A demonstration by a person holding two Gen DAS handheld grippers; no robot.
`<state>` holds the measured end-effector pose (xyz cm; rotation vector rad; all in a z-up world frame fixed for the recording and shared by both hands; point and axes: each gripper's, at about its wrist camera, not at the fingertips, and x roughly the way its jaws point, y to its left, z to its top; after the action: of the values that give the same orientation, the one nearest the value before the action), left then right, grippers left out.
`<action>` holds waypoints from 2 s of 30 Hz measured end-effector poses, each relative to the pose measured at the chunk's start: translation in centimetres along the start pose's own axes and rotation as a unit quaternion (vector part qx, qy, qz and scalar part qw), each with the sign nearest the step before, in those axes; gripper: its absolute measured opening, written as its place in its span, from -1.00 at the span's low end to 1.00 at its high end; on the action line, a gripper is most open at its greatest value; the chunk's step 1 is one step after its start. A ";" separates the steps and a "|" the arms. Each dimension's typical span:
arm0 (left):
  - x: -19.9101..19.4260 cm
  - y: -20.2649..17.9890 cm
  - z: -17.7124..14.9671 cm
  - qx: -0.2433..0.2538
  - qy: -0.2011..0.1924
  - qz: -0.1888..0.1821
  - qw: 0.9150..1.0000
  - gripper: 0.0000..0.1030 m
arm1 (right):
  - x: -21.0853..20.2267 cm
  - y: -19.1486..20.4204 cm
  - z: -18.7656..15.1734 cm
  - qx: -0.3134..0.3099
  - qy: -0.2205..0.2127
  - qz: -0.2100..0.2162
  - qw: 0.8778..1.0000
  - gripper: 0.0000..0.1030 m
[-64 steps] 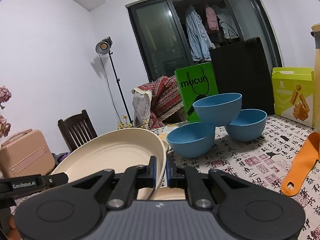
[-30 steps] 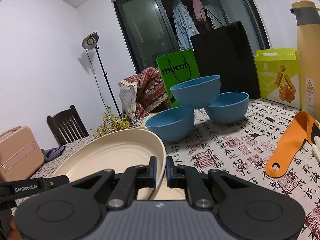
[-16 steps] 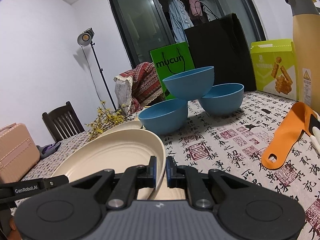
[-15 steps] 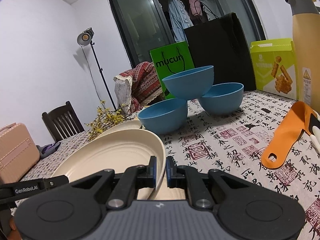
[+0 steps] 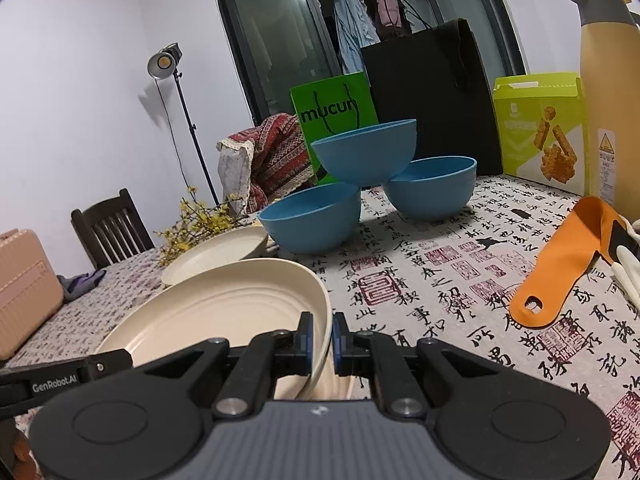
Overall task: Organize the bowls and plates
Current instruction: 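Keep carrying the cream plates with both grippers beside the blue bowls, then lower the held cream plates with both grippers onto the tablecloth, then open the left gripper while the right gripper opens, releasing the plates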
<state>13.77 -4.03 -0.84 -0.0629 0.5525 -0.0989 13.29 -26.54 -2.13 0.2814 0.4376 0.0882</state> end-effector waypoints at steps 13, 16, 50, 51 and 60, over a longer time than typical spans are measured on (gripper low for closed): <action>0.2 -1.4 -0.9 0.041 -0.011 0.022 0.999 -0.69 | 0.5 0.0 -1.0 -0.019 0.006 -0.018 1.000 -0.81; 0.4 -1.6 -1.0 0.051 -0.011 0.027 0.998 -0.68 | 0.6 0.0 -1.1 -0.023 0.007 -0.020 1.000 -0.81; 0.5 -1.4 -0.5 0.060 -0.014 0.050 0.997 0.31 | 0.9 -1.3 -0.6 -0.014 0.013 0.003 1.000 -0.26; 0.3 -1.2 -0.3 0.056 -0.018 0.047 0.997 0.41 | 0.9 -1.4 -0.4 -0.011 0.013 0.006 1.000 -0.22; -2.1 0.8 0.6 0.032 -0.059 0.021 0.998 1.00 | -0.3 -1.4 0.3 -0.020 0.003 0.036 0.999 0.94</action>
<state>12.38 -2.98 0.65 0.0049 0.4324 -0.0703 13.14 -27.97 -2.16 0.2574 0.4313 0.1689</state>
